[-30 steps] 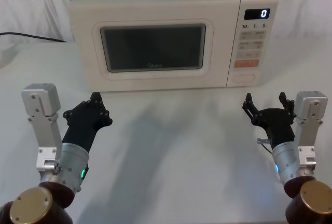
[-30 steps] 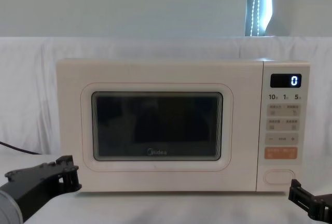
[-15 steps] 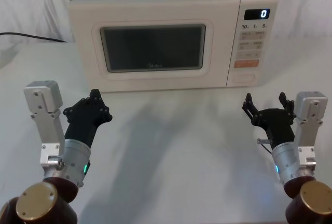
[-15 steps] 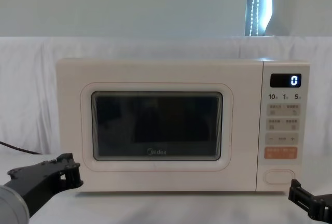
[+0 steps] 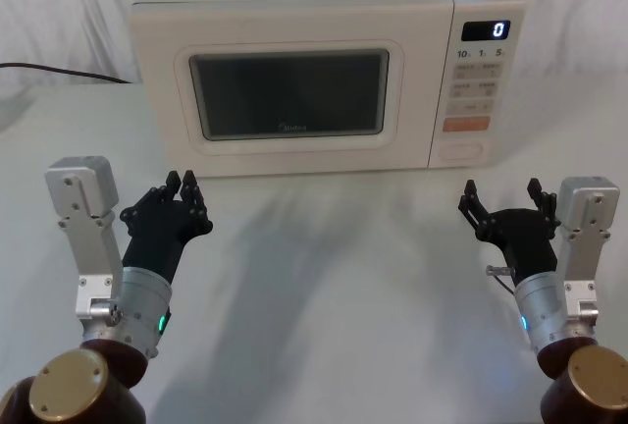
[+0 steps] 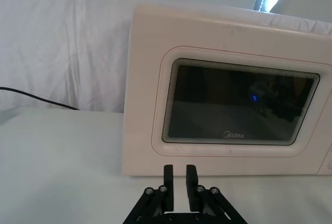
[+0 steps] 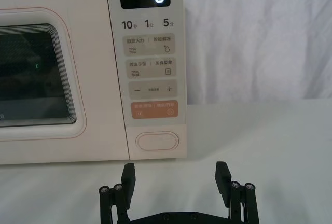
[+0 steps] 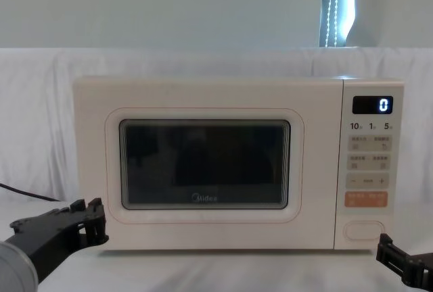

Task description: Press the button to open the microwave door with one hand; close the microwave door with the other hand.

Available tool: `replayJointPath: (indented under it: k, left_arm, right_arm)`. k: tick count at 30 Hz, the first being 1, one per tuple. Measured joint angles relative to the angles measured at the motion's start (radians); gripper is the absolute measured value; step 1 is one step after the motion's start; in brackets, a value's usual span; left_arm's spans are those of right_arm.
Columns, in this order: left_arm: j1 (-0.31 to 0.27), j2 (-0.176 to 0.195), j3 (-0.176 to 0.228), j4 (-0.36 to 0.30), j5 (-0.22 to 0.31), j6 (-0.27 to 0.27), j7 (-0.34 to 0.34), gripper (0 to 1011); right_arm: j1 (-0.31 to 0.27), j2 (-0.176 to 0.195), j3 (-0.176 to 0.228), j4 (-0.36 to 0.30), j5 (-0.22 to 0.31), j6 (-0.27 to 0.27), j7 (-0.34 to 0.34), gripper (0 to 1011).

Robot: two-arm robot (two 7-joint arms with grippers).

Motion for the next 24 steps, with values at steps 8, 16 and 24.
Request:
replayJointPath:
  k: [8,16,24]
  left_arm:
    - [0.001,0.001,0.001,-0.001,-0.001,0.001,-0.001,368]
    - [0.001,0.001,0.001,-0.002,-0.001,0.002,-0.001,642]
    - [0.001,0.001,0.001,-0.002,-0.001,0.002,-0.001,892]
  right_arm:
    - [0.000,0.000,0.000,0.000,0.000,0.000,0.000,1000]
    - [0.000,0.000,0.000,0.000,0.000,0.000,0.000,1000]
    - [0.000,0.000,0.000,0.000,0.000,0.000,0.000,1000]
